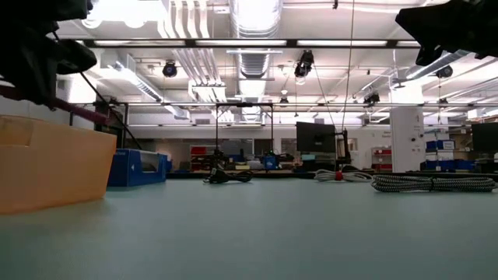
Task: Pick and place USB-C Cables
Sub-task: Put the pink charger cable into the orange bin
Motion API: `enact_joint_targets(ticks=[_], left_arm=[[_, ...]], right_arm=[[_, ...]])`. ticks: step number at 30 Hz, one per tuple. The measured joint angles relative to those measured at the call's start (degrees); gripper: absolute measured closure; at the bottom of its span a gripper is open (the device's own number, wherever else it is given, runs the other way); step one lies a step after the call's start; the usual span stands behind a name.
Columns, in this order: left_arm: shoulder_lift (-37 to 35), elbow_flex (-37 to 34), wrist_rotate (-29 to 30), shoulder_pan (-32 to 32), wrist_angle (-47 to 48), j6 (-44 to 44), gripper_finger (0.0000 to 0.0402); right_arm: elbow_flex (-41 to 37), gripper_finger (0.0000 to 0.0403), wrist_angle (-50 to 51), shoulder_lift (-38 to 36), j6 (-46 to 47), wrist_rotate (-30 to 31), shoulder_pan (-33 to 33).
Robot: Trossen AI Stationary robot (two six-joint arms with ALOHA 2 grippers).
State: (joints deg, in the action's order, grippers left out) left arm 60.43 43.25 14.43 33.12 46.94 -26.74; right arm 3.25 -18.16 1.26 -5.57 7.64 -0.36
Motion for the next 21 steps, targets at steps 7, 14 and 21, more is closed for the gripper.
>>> enact_joint_targets(ticks=[7, 14, 21], left_arm=[[0.16, -1.63, -0.91, 0.00, -1.52, -0.04, 0.0393], [0.25, -1.65, -0.93, 0.00, -1.51, 0.01, 0.0391], [0.16, -1.65, -0.93, 0.00, -1.51, -0.02, 0.0390]], right_arm=[[0.00, 0.0351, 1.13, 0.04, 0.01, 0.02, 0.01], [0.00, 0.0351, 1.26, 0.04, 0.28, 0.02, 0.01], [-0.02, 0.0351, 1.25, 0.04, 0.60, 0.02, 0.01]])
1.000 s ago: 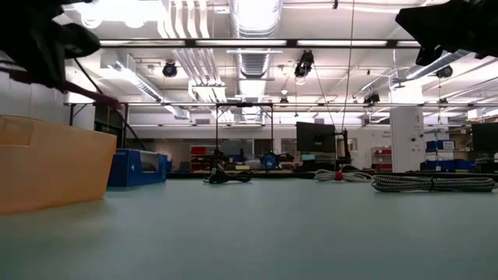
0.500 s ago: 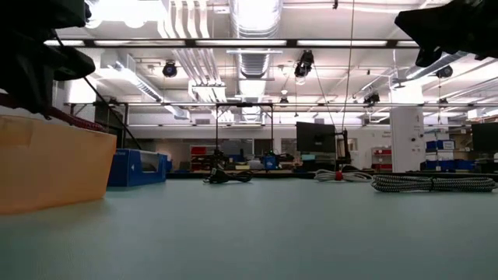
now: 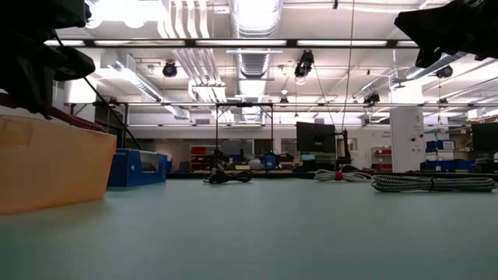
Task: Pick and place USB-C Cables
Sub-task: Put the pink charger cable into the orange bin
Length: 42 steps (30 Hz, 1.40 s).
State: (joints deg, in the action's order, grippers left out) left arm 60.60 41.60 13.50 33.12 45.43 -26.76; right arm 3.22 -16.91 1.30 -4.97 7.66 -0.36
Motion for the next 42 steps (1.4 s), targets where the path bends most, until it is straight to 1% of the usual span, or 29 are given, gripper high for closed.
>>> enact_joint_targets(ticks=[25, 30, 42], left_arm=[[0.00, -1.03, -2.23, 0.02, 0.13, -1.79, 0.0389], [-0.01, -1.03, -4.03, 0.04, 0.11, -5.17, 0.0389], [0.04, -2.19, -2.77, 0.04, -0.03, -5.97, 0.0389]], right_arm=[[0.00, 0.0351, -0.01, 0.00, 0.52, 0.00, -0.01], [0.00, 0.0351, 0.00, 0.00, 0.51, 0.00, 0.01], [0.00, 0.0351, 0.00, 0.00, 0.50, -0.02, 0.01]])
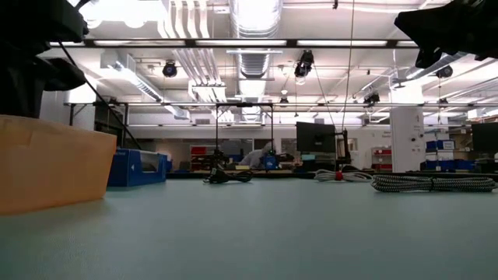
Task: Pick and place USB-C Cables
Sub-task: Put the pink charger cable into the orange bin
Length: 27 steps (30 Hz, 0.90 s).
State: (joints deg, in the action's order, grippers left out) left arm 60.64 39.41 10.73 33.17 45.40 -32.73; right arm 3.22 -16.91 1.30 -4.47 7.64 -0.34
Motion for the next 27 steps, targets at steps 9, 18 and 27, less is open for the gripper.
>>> enact_joint_targets(ticks=[9, 18, 27], left_arm=[[0.00, -3.34, 0.02, 0.00, -1.41, 0.02, 0.0388], [0.07, -3.32, 0.02, 0.00, -1.45, 0.07, 0.0388], [2.01, -3.43, 0.00, 0.00, -1.43, 0.09, 0.0388]], right_arm=[[0.00, 0.0351, -0.02, 0.00, 0.00, 0.02, 0.00], [0.00, 0.0351, -0.02, 0.00, -0.02, 0.02, 0.00], [-0.01, 0.0351, -0.04, 0.00, -0.02, 0.02, 0.00]])
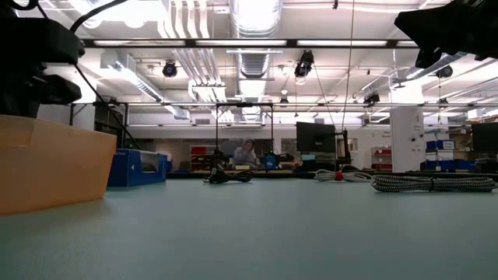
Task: Pick and place USB-C Cables
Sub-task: Put the pink charger cable into the orange bin
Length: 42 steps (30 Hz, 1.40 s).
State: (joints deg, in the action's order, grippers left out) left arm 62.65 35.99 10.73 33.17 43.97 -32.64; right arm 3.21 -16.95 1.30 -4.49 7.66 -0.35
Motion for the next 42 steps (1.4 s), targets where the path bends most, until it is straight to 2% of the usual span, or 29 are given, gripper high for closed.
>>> enact_joint_targets(ticks=[42], left_arm=[[1.46, -0.04, -0.03, -0.02, 0.07, 0.00, 0.0388]], right_arm=[[-0.01, 0.0351, -0.50, -0.02, -0.04, -0.04, 0.00]])
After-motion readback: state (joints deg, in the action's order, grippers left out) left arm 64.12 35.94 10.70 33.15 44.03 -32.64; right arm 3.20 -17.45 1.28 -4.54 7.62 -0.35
